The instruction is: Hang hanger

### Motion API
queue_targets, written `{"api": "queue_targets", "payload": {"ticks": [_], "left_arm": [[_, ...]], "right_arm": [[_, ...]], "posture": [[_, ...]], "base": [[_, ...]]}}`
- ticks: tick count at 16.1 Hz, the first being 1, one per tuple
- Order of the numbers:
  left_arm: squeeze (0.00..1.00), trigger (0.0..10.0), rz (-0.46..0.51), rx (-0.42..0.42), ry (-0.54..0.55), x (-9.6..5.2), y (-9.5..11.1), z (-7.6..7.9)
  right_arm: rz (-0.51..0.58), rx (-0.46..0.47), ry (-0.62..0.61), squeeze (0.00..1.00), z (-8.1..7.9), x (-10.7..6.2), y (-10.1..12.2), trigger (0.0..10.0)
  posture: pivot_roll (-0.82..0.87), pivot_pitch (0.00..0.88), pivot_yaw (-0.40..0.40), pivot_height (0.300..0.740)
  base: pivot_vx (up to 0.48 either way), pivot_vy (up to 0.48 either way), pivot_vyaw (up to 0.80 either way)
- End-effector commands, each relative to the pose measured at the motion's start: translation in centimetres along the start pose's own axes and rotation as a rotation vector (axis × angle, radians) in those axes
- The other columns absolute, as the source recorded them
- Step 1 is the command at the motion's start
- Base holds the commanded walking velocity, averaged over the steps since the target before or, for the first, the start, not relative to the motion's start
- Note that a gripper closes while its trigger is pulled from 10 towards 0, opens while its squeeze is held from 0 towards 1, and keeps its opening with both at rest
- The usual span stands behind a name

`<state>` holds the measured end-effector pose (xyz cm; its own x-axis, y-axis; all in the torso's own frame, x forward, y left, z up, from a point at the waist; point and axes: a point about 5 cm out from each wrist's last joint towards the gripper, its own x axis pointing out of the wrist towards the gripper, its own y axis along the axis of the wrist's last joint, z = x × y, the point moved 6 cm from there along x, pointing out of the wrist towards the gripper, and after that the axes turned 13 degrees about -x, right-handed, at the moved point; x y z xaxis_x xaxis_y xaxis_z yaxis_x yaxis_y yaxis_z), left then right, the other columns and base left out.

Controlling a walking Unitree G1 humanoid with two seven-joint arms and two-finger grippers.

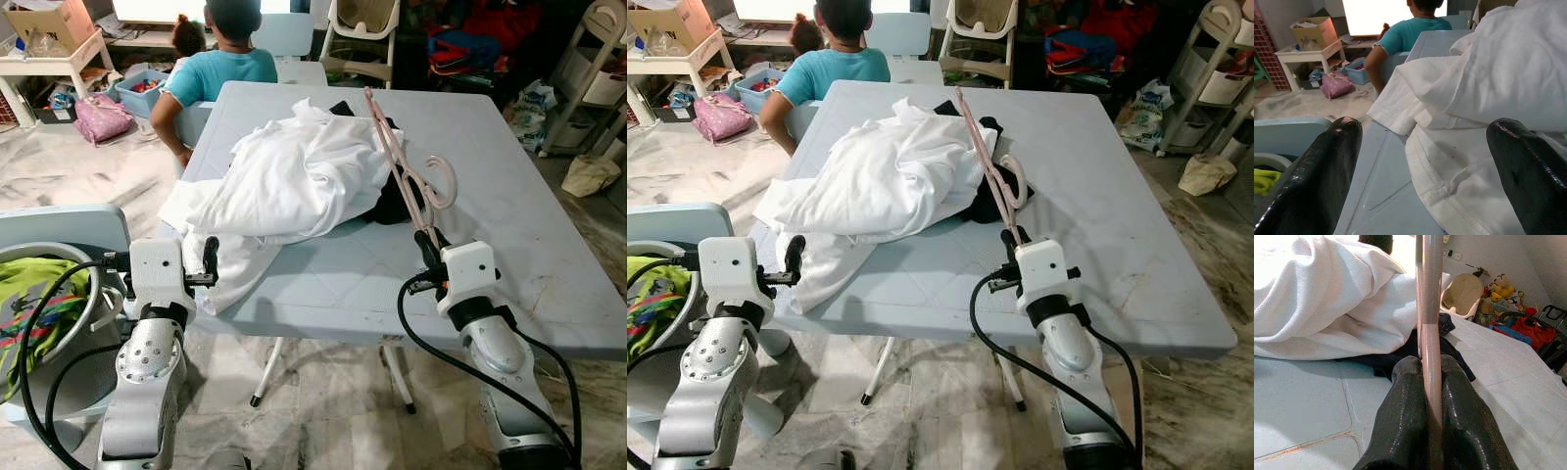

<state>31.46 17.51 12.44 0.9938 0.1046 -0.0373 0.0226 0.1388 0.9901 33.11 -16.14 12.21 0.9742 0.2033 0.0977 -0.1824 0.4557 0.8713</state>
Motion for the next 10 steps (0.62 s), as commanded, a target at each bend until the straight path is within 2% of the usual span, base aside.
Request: {"api": "queue_targets", "payload": {"ticks": [1, 4, 6, 10], "left_arm": [[0.0, 10.0, 0.024, 0.015, -0.021, -0.1, 0.7, 0.6], [0.0, 10.0, 0.031, 0.013, -0.054, -0.1, 0.8, 1.3], [0.0, 10.0, 0.031, 0.008, -0.104, 0.3, 0.8, 2.8], [0.0, 10.0, 0.036, -0.013, -0.112, 0.5, 0.8, 3.3]], "right_arm": [[-0.053, 0.029, 0.013, 0.0, -0.5, -0.4, -1.2, 10.0], [-0.054, 0.028, 0.006, 0.0, -0.3, -0.3, -1.2, 10.0], [-0.049, 0.028, 0.007, 0.0, -0.4, 0.1, -1.1, 10.0], [-0.044, 0.028, 0.008, 0.0, -0.4, 0.3, -1.0, 10.0]], "posture": [[0.03, 0.027, -0.014, 0.74], [0.03, 0.03, -0.015, 0.74], [0.03, 0.029, -0.02, 0.74], [0.03, 0.023, -0.02, 0.74]], "base": [[0.0, 0.0, 0.0], [0.0, 0.0, 0.0], [0.0, 0.0, 0.0], [0.0, 0.0, 0.0]]}}
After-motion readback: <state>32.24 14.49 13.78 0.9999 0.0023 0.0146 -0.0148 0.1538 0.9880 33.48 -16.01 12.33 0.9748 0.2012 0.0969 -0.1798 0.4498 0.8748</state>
